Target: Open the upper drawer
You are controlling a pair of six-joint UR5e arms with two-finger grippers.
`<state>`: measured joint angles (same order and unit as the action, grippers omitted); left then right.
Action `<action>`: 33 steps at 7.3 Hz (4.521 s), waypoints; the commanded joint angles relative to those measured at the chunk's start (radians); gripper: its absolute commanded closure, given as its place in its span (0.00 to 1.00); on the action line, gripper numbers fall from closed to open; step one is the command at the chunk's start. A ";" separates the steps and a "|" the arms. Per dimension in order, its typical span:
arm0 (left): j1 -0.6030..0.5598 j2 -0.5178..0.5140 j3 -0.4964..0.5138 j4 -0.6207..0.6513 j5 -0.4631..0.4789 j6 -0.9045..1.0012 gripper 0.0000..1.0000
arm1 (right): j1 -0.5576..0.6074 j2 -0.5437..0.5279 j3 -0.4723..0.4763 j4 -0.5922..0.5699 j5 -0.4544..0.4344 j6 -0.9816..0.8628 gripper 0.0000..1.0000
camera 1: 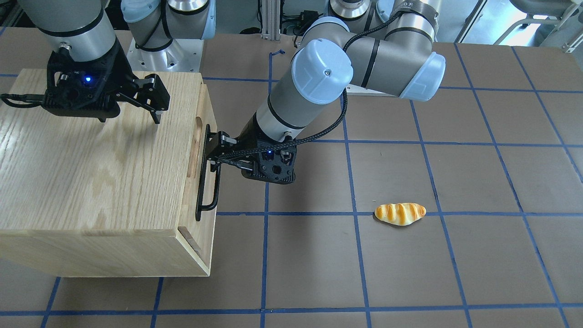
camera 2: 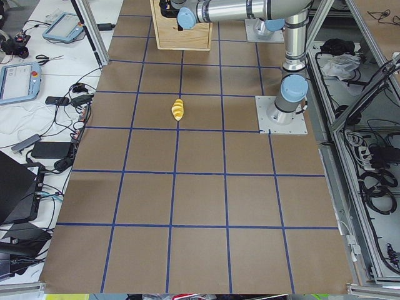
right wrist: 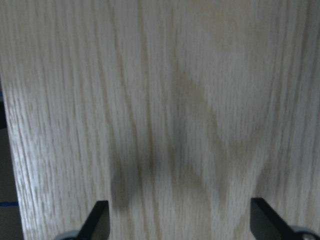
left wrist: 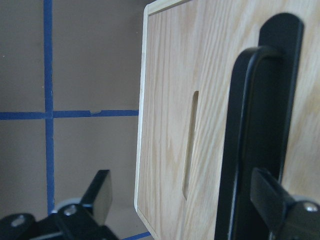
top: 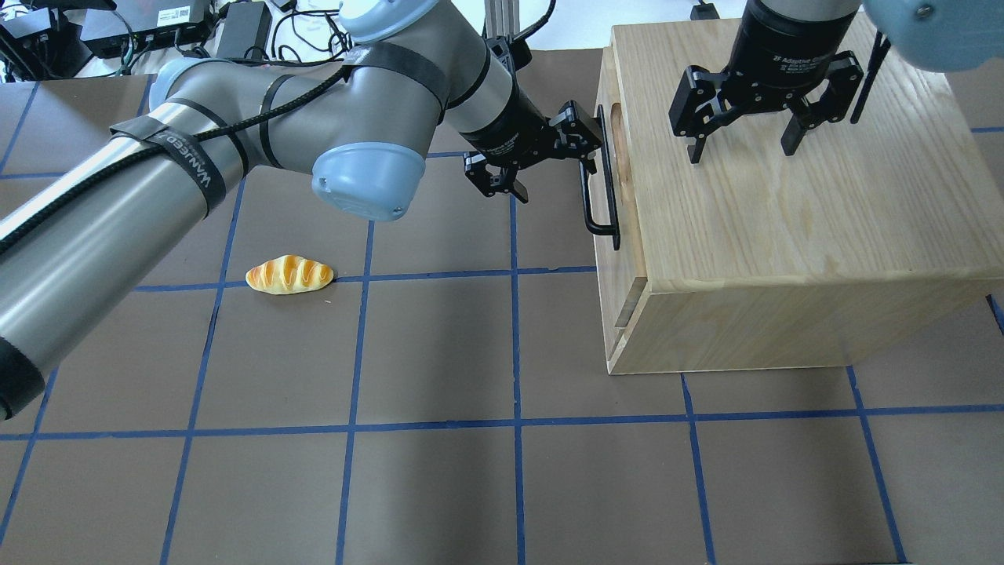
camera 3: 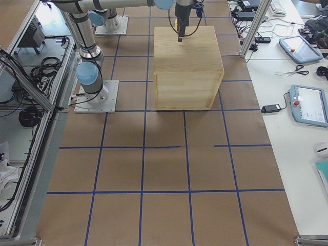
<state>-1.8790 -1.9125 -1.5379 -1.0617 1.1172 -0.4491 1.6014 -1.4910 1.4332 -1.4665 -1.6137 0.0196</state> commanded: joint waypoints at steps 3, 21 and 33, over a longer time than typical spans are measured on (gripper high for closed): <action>0.000 -0.013 -0.002 0.028 0.000 0.003 0.00 | 0.000 0.000 -0.001 0.000 0.000 0.000 0.00; 0.047 0.032 -0.021 -0.044 0.184 0.223 0.00 | 0.000 0.000 -0.001 0.000 0.000 0.000 0.00; 0.218 0.108 -0.042 -0.227 0.222 0.391 0.00 | 0.000 0.000 -0.001 0.000 0.000 0.000 0.00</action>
<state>-1.6870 -1.8172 -1.5813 -1.2558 1.3408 -0.0688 1.6012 -1.4910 1.4328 -1.4665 -1.6138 0.0193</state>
